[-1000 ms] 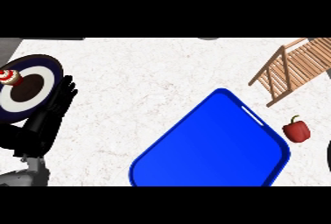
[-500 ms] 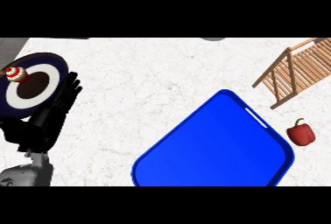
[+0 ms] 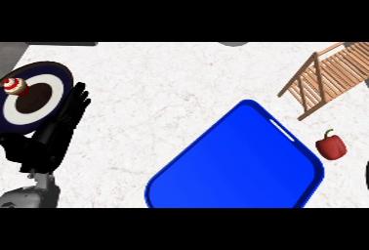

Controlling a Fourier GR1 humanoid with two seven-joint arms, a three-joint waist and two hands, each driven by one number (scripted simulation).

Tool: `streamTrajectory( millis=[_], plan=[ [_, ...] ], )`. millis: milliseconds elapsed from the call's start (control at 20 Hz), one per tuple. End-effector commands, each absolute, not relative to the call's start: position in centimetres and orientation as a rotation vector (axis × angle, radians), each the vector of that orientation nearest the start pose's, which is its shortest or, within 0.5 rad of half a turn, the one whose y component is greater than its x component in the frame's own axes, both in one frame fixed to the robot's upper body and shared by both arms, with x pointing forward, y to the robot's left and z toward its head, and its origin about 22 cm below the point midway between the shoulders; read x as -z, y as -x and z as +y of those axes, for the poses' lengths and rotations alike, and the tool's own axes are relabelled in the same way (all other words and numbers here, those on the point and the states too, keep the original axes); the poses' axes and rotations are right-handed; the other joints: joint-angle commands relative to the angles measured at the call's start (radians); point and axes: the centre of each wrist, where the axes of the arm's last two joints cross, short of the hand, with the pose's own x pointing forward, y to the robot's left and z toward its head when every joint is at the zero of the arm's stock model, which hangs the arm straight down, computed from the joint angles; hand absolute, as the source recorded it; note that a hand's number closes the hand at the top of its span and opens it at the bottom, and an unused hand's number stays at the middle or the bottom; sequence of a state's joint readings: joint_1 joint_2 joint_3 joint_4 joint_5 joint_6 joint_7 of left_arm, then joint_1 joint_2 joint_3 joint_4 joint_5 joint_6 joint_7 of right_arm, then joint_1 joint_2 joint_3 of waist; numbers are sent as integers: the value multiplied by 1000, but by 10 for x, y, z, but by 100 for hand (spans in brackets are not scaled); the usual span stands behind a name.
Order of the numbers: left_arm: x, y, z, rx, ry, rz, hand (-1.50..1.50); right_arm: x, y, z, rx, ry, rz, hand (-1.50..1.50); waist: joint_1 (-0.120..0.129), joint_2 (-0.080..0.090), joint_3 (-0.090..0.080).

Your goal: Pick the tomato from the tray and place it in the tiered shelf

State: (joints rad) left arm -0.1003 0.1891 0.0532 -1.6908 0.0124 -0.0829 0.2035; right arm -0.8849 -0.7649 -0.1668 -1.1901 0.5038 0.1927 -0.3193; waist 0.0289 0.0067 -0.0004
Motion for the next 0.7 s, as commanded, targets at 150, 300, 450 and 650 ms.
streamTrajectory(
  millis=[150, 300, 450, 650],
  plan=[
    [-68, -245, 272, 202, -118, -1573, 0, -298, -383, -367, -1318, 903, -1914, 150, -1, -3, 0],
    [-65, -264, 278, 181, -109, -1583, 0, -265, -394, -376, -1422, 900, -1843, 150, -3, 3, 0],
    [-60, -270, 274, 201, -110, -1573, 0, -262, -408, -377, -1377, 912, -1816, 150, -6, 2, 0],
    [-70, -265, 278, 202, -112, -1558, 0, -247, -406, -397, -1211, 980, -1779, 150, -13, -2, 1]
  ],
)
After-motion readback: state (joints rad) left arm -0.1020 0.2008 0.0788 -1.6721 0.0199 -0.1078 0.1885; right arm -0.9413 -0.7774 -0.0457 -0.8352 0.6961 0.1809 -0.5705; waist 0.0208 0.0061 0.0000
